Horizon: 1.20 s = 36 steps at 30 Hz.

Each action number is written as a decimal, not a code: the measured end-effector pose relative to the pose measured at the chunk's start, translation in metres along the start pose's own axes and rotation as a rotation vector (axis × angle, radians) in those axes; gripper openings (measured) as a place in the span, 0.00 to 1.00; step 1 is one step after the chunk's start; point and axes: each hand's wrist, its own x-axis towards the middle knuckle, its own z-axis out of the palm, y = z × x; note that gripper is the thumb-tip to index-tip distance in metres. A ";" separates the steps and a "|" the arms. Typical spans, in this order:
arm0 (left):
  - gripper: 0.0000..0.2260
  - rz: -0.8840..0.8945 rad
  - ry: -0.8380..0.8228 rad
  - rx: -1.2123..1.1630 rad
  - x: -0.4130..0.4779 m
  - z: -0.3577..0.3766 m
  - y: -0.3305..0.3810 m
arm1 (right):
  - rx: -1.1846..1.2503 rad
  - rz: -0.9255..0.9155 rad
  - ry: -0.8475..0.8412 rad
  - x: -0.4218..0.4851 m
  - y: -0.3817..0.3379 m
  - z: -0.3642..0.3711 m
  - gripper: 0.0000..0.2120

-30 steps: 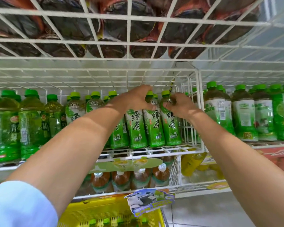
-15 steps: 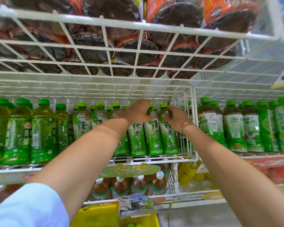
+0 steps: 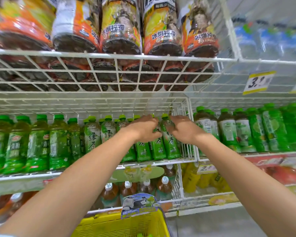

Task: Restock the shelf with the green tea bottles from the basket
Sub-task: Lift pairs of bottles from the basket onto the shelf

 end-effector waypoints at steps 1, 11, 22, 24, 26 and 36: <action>0.23 0.000 0.003 0.003 -0.008 -0.001 0.004 | -0.019 -0.007 0.005 -0.008 -0.002 -0.001 0.24; 0.31 0.082 0.186 0.221 -0.095 0.005 0.022 | -0.048 -0.086 0.150 -0.101 -0.022 0.005 0.33; 0.30 0.096 0.237 0.207 -0.204 0.015 0.016 | -0.057 -0.233 0.221 -0.180 -0.078 0.017 0.32; 0.34 0.080 0.241 0.210 -0.218 0.022 0.006 | -0.066 -0.279 0.222 -0.181 -0.094 0.033 0.31; 0.34 0.055 0.242 0.192 -0.232 0.031 -0.008 | -0.055 -0.339 0.216 -0.181 -0.112 0.052 0.31; 0.36 -0.174 0.090 0.143 -0.281 0.122 -0.116 | 0.060 -0.409 0.013 -0.145 -0.174 0.181 0.28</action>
